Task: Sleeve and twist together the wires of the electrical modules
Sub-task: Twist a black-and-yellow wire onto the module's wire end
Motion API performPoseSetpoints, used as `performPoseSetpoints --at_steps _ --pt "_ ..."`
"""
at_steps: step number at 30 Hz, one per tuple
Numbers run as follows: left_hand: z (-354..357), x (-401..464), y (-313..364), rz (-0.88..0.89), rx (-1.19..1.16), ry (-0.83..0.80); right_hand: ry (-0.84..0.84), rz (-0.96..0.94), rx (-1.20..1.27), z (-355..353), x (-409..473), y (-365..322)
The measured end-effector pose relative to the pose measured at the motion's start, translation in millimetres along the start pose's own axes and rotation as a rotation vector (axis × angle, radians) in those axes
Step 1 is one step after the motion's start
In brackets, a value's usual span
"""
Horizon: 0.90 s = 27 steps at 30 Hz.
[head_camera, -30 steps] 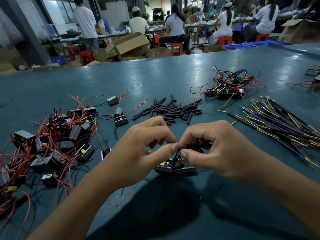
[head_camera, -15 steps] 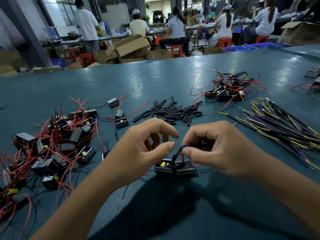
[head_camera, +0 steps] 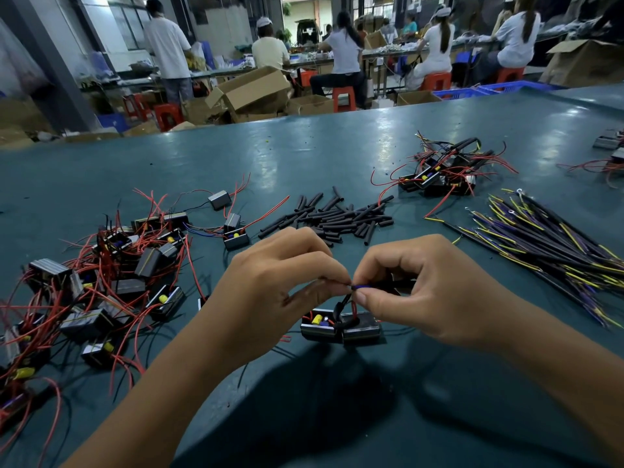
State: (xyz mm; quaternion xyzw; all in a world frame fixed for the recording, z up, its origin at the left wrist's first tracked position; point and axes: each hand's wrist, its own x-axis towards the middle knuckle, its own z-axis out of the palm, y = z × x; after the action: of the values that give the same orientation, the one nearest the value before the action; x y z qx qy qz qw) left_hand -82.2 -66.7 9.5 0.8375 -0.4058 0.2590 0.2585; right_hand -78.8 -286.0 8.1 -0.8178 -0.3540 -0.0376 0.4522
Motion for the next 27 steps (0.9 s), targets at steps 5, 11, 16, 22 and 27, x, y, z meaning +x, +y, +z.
performPoseSetpoints --at_steps 5,11,16,22,27 --pt "-1.1 -0.1 7.8 -0.224 -0.28 -0.122 0.014 -0.026 -0.031 -0.1 -0.6 -1.0" --pt "-1.0 2.0 11.7 -0.473 -0.553 -0.215 -0.005 -0.038 -0.033 2.3 -0.8 -2.6" --pt "-1.5 1.4 15.8 -0.463 -0.494 -0.226 0.007 -0.035 -0.037 0.6 -0.7 -2.3" --pt "-3.8 2.5 22.2 -0.351 -0.289 -0.257 0.006 -0.036 -0.04 1.2 -0.4 -2.8" --pt "-1.6 2.3 23.5 -0.636 -0.559 -0.301 -0.003 -0.04 -0.041 3.8 -0.5 -3.5"
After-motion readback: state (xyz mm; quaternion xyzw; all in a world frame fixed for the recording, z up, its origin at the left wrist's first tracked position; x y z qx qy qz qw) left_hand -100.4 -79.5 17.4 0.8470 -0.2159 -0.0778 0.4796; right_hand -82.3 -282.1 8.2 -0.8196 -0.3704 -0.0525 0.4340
